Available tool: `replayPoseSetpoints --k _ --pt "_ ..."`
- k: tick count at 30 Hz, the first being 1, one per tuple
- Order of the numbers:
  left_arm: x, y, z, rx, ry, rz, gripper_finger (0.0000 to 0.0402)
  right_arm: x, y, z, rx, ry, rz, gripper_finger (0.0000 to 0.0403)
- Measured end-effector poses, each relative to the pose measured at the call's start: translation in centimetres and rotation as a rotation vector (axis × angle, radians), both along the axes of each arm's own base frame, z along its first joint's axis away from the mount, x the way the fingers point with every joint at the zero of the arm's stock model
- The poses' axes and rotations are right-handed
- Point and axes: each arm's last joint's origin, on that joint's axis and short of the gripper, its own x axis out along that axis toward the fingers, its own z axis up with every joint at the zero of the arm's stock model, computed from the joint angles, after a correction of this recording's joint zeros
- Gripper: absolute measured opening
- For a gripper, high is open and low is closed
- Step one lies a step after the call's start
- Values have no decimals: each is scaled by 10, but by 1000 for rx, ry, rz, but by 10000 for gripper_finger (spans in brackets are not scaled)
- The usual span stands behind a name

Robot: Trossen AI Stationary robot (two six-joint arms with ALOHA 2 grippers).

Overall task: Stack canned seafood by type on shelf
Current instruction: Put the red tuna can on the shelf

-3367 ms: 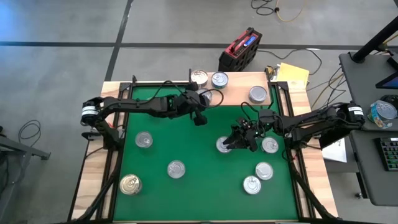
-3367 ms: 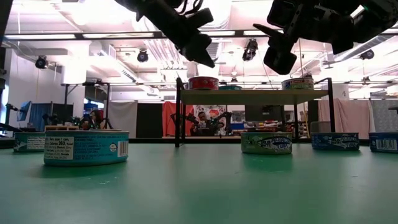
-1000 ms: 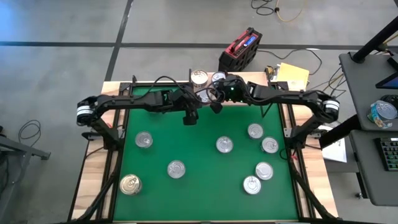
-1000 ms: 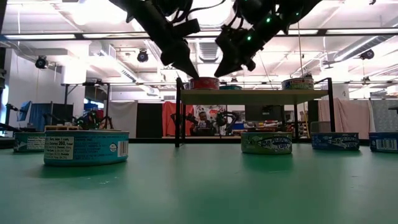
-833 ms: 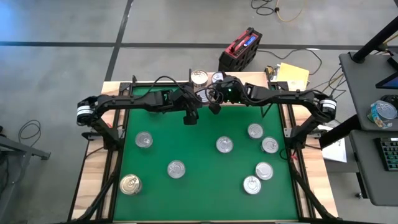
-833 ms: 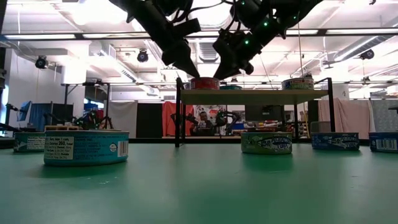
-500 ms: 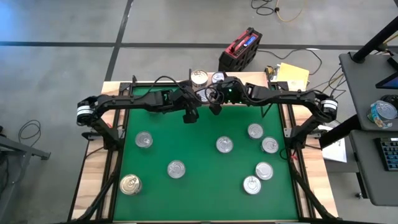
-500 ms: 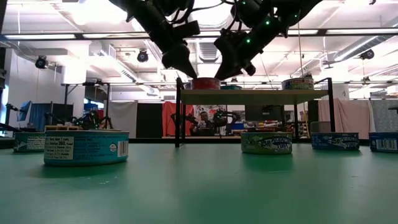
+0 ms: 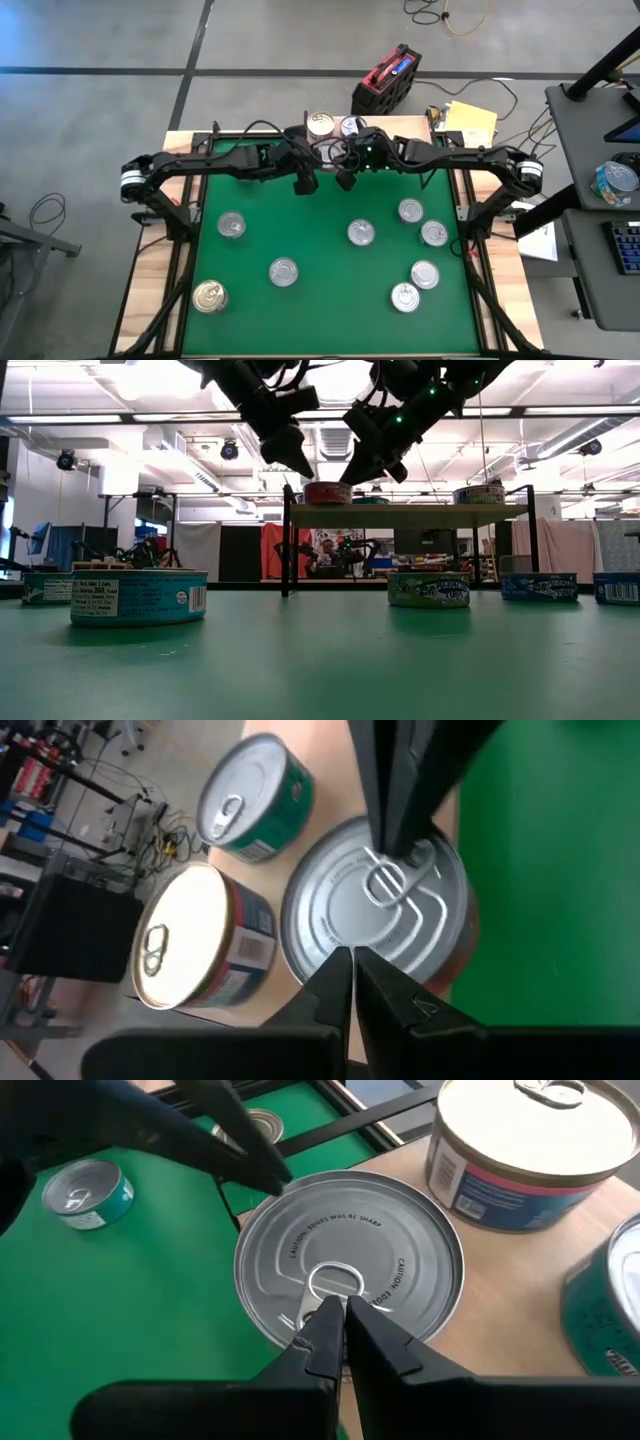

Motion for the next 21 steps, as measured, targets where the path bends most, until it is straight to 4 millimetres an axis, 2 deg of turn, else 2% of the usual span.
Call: replayPoseSetpoints --k 8,21 --pt "4 -1 5 -34 -52 -55 0 3 -1 6 2 -74 -24 9" --pt "4 -2 4 -57 -56 -73 0 -18 7 27 10 -63 -31 9"
